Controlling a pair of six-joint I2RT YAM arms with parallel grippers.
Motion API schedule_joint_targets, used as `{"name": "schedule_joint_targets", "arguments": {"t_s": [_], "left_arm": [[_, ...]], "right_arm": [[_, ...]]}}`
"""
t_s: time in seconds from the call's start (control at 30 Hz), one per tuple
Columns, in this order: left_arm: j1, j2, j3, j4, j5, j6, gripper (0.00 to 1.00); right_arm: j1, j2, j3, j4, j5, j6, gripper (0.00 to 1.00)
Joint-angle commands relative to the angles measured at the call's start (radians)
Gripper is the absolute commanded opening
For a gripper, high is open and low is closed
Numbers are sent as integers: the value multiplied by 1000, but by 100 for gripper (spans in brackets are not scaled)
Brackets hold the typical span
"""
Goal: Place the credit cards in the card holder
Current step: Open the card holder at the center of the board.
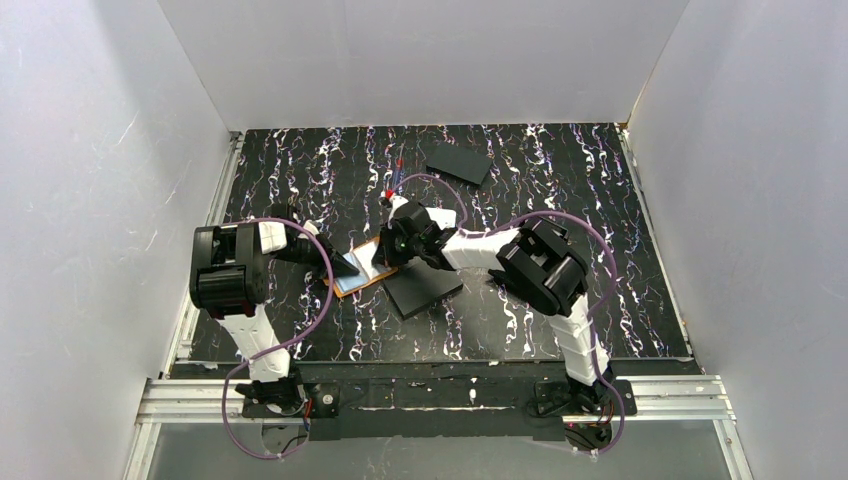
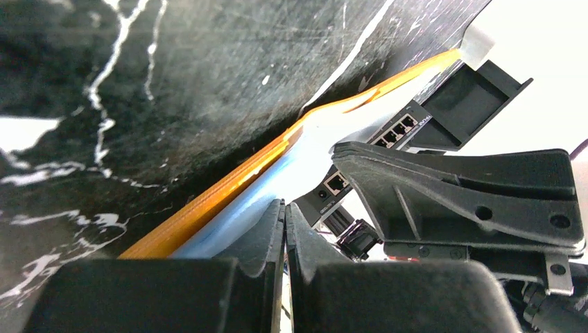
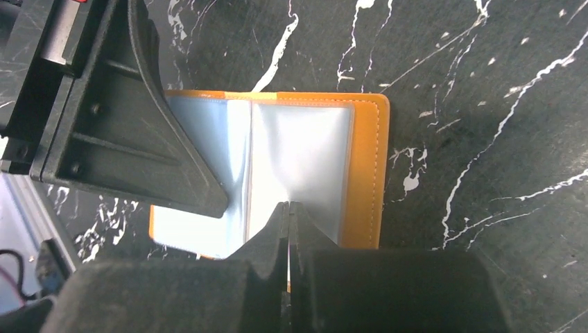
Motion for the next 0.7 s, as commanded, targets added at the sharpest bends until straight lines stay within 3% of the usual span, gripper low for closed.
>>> {"name": "schedule_joint_targets", "arguments": {"t_s": [0.0, 0.27, 0.5, 0.67], "left_arm": [[19, -49, -16, -67, -28, 38, 0], [22, -142, -2, -125, -78, 64, 0], [33, -65, -44, -144, -138, 60, 0], [38, -54, -25, -237, -298, 61, 0]], "right_arm": [[-42, 33, -38, -41, -144, 22, 1], [-48, 35, -31, -37, -196, 26, 1], [-48, 15, -26, -44, -214, 28, 1], [-54, 14, -41, -52, -206, 18, 1]]}}
